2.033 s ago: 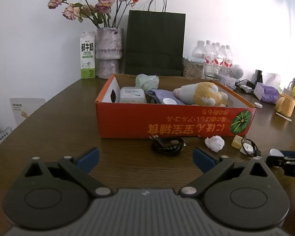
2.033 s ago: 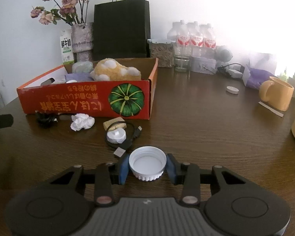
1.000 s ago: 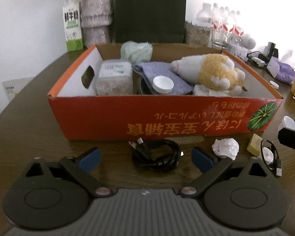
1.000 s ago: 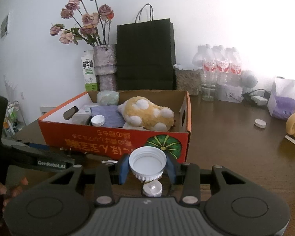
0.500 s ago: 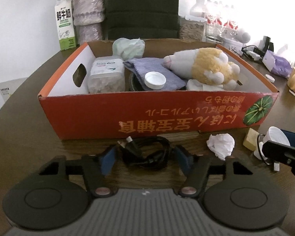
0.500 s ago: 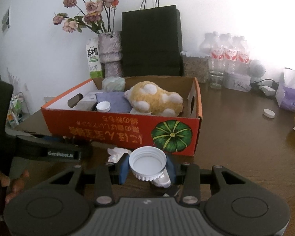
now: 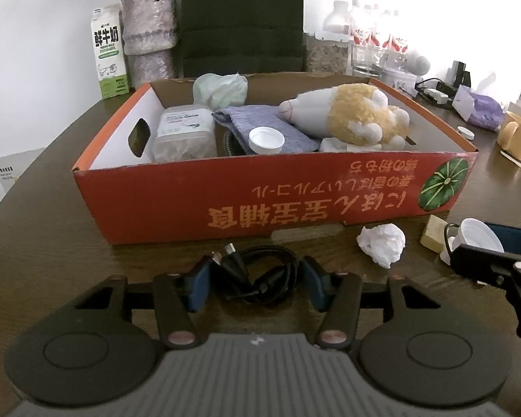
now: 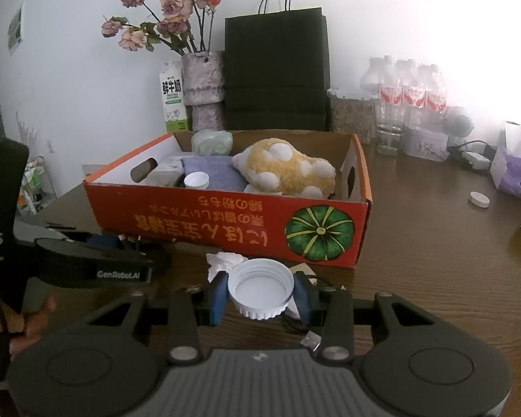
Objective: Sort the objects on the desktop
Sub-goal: 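Carry the cap and black cable into the box and open both tools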
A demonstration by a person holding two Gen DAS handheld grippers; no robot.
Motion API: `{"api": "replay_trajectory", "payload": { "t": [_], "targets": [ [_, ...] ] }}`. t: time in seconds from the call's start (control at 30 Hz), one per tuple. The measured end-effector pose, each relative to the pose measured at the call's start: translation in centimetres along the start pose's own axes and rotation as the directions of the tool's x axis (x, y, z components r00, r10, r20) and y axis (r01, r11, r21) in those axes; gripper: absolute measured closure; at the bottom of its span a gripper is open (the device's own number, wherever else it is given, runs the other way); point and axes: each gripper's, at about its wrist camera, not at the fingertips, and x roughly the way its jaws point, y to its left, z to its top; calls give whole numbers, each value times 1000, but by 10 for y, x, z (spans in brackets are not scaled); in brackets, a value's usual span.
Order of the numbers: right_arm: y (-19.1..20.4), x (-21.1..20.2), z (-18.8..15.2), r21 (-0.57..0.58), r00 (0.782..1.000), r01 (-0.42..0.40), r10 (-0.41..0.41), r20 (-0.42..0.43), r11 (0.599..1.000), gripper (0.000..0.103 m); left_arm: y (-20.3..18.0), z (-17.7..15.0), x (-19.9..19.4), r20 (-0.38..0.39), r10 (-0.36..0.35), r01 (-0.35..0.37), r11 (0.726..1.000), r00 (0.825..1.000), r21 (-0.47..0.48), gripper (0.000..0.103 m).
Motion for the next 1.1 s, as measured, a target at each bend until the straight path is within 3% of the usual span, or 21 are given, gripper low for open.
{"api": "replay_trajectory", "payload": {
  "t": [0.13,0.3,0.63,0.77,1.1],
  "targets": [
    [6,-4,3,-14,1000,2,-2,8,1000,64,5,-1,-12,21,-15,15,1000,1000,-13,48],
    [19,-8,14,-45,999,-5,7,38,999,64,15,6,-41,102,-34,37,999,994,-27,48],
    [41,3,70,-104,989,-22,37,142,994,64,37,56,-70,283,-12,28,998,959,-52,48],
    [48,21,84,-108,989,-31,46,143,994,64,44,68,-60,294,-5,27,997,956,-72,48],
    [49,84,93,-87,996,-40,47,72,995,64,61,76,-6,245,16,7,995,969,-95,48]
  ]
}}
